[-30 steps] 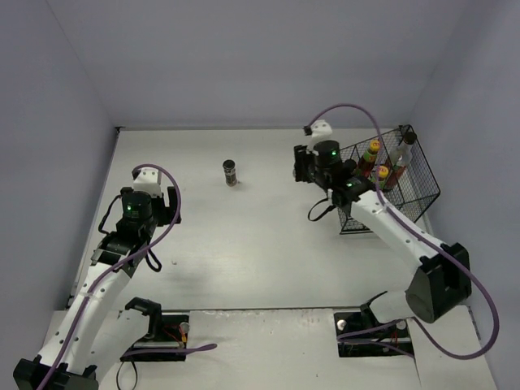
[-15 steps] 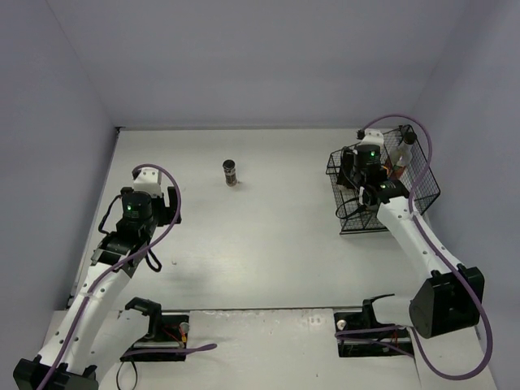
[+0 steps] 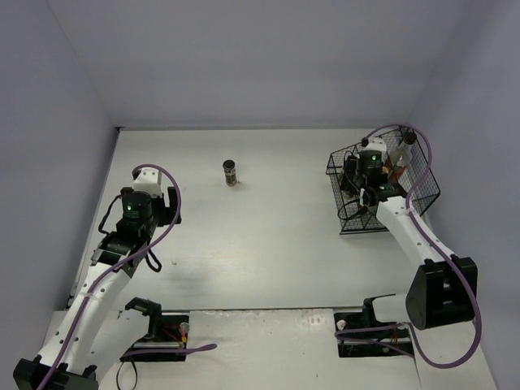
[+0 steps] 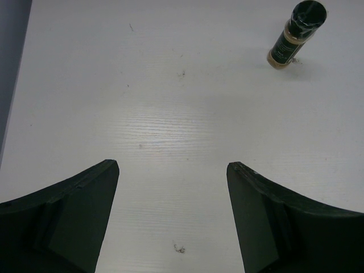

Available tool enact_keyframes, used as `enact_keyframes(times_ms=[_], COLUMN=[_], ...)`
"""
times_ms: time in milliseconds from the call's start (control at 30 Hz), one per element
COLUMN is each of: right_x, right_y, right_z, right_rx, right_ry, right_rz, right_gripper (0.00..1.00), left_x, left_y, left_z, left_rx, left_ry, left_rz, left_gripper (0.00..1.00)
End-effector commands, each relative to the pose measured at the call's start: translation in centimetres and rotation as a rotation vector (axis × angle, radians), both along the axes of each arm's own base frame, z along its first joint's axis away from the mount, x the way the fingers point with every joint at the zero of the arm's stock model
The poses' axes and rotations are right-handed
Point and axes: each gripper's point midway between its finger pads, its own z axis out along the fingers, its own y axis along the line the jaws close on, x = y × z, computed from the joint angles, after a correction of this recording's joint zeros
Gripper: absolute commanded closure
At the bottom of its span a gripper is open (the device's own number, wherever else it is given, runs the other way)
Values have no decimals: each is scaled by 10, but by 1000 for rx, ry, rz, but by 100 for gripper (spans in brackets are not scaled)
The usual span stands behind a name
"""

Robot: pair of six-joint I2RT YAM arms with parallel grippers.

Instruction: Organize the condiment bottles

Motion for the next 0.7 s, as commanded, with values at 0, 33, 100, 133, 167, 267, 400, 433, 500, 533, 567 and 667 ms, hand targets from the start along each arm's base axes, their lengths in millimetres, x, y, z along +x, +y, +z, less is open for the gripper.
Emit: enact_keyframes(times_ms=[0,33,100,133,167,267,400,433,500,533,567,667], right_x=[25,27,33,36,38,43,50,51,54,54,54,53], right_y=[3,3,6,7,7,8,8,7,7,7,8,8], right_z=[9,7,-1,-1,-6,-12,-19,-20,-22,-21,-19,-10], right_rx=[29,30,35,34,33,32,20,16,15,18,21,28], right_ry=[-90,-90,-85,-93,-84,-84,-79,-76,-71,-71,-74,-91], right_rz=[-2,0,8,12,12,16,15,13,10,12,14,14], right_gripper=[99,99,98,98,97,94,89,87,78,75,72,55], left_x=[9,9,9,9,9,9,9,9,9,9,9,9], left_y=[-5,-5,-4,-5,-4,-4,-4,-4,-5,-4,-4,-4], left_z=[17,17,17,17,16,16,16,16,16,17,17,17], left_rx=[-16,-16,-16,-15,-15,-14,-14,-15,-15,-15,-15,-16], left_ry=[-60,-61,-63,-62,-60,-60,-60,-60,-61,-61,-63,-63], left_rz=[-12,-14,-11,-11,-11,-10,-10,-11,-11,-11,-10,-11], left_gripper=[23,23,23,23,23,23,23,23,23,23,23,23])
